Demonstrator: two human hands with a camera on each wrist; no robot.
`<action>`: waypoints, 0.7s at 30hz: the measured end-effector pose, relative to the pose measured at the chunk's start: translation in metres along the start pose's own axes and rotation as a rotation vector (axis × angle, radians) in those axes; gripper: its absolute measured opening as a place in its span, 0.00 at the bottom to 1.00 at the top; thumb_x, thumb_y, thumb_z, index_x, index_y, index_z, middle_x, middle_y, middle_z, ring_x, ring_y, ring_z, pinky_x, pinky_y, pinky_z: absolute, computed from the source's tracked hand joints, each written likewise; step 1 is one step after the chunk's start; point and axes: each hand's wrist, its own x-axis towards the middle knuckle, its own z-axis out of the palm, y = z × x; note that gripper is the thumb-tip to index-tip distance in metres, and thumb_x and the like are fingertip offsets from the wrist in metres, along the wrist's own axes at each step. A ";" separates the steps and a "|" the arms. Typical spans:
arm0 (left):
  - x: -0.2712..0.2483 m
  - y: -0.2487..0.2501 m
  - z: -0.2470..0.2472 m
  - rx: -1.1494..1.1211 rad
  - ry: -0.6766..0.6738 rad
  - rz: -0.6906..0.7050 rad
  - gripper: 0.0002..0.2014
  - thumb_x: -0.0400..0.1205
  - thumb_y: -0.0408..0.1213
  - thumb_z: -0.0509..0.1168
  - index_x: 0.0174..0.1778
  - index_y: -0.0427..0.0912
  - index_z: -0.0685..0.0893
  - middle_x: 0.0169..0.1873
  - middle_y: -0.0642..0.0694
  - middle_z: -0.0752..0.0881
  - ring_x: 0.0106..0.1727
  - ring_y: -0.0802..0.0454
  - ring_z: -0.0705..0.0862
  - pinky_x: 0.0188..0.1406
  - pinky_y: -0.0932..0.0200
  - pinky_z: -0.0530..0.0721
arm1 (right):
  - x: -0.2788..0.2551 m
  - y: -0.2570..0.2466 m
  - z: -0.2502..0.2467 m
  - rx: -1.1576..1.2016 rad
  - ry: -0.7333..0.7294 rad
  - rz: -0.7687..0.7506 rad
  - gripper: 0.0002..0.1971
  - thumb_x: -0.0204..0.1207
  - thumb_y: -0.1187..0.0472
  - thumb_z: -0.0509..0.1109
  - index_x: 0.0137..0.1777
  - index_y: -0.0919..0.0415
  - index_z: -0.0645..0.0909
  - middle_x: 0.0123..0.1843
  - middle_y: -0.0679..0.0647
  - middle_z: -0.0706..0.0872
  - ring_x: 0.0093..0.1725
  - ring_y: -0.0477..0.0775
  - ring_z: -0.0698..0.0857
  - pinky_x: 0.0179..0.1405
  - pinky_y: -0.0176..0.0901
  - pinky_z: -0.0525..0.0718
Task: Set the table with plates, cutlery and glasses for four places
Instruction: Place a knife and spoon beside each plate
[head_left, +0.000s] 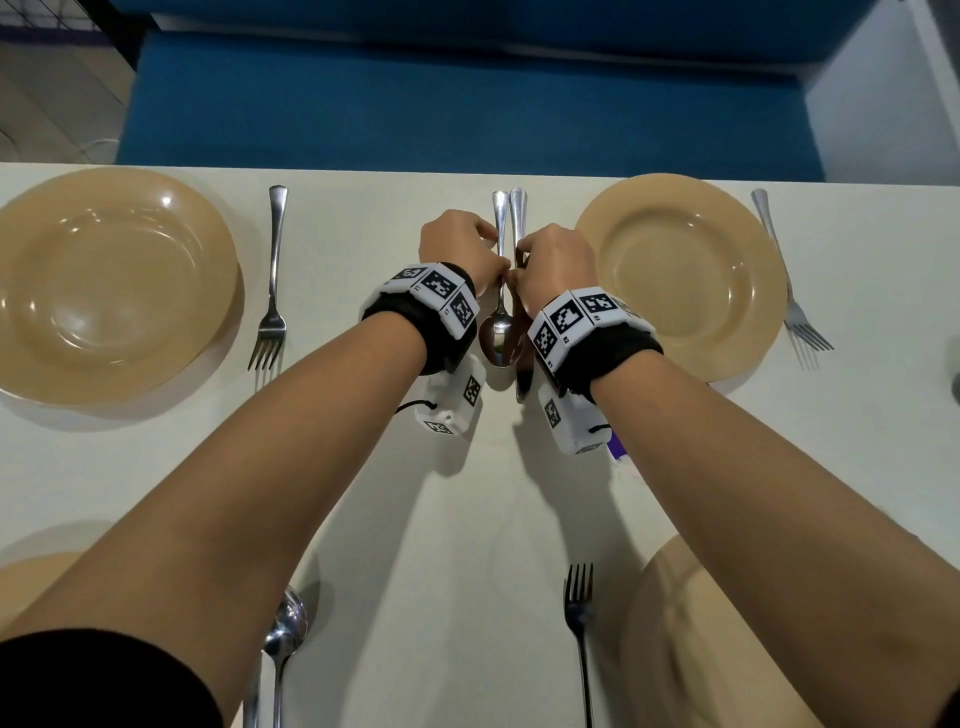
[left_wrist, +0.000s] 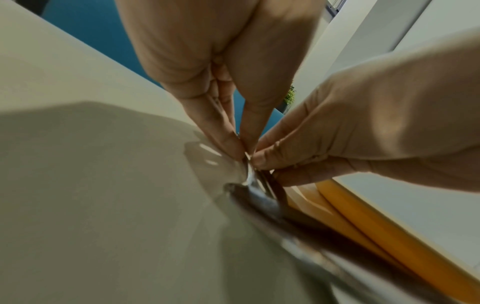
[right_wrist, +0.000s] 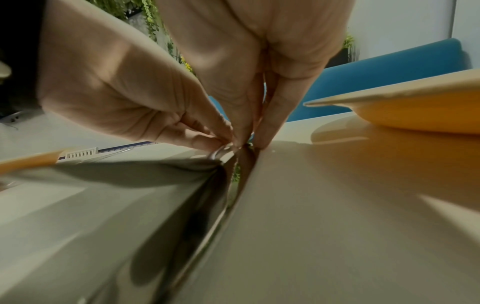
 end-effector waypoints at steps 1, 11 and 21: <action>-0.001 0.000 0.000 0.000 0.002 0.001 0.18 0.73 0.34 0.75 0.60 0.43 0.86 0.56 0.45 0.88 0.57 0.50 0.86 0.54 0.64 0.81 | 0.000 0.000 0.001 -0.010 0.004 -0.007 0.08 0.76 0.65 0.68 0.52 0.64 0.85 0.49 0.60 0.88 0.47 0.59 0.84 0.41 0.41 0.75; -0.001 -0.001 0.002 -0.003 -0.010 0.003 0.18 0.73 0.30 0.72 0.59 0.43 0.87 0.55 0.46 0.89 0.56 0.52 0.86 0.51 0.65 0.81 | -0.002 0.004 0.005 -0.079 0.047 -0.064 0.08 0.76 0.68 0.66 0.52 0.66 0.85 0.50 0.62 0.87 0.50 0.61 0.84 0.41 0.42 0.73; -0.001 0.000 0.005 -0.016 -0.008 0.003 0.18 0.74 0.31 0.72 0.60 0.43 0.86 0.55 0.46 0.89 0.57 0.52 0.86 0.53 0.66 0.81 | -0.001 0.008 0.005 -0.073 0.052 -0.058 0.07 0.76 0.69 0.66 0.49 0.67 0.85 0.48 0.62 0.87 0.47 0.61 0.84 0.39 0.41 0.72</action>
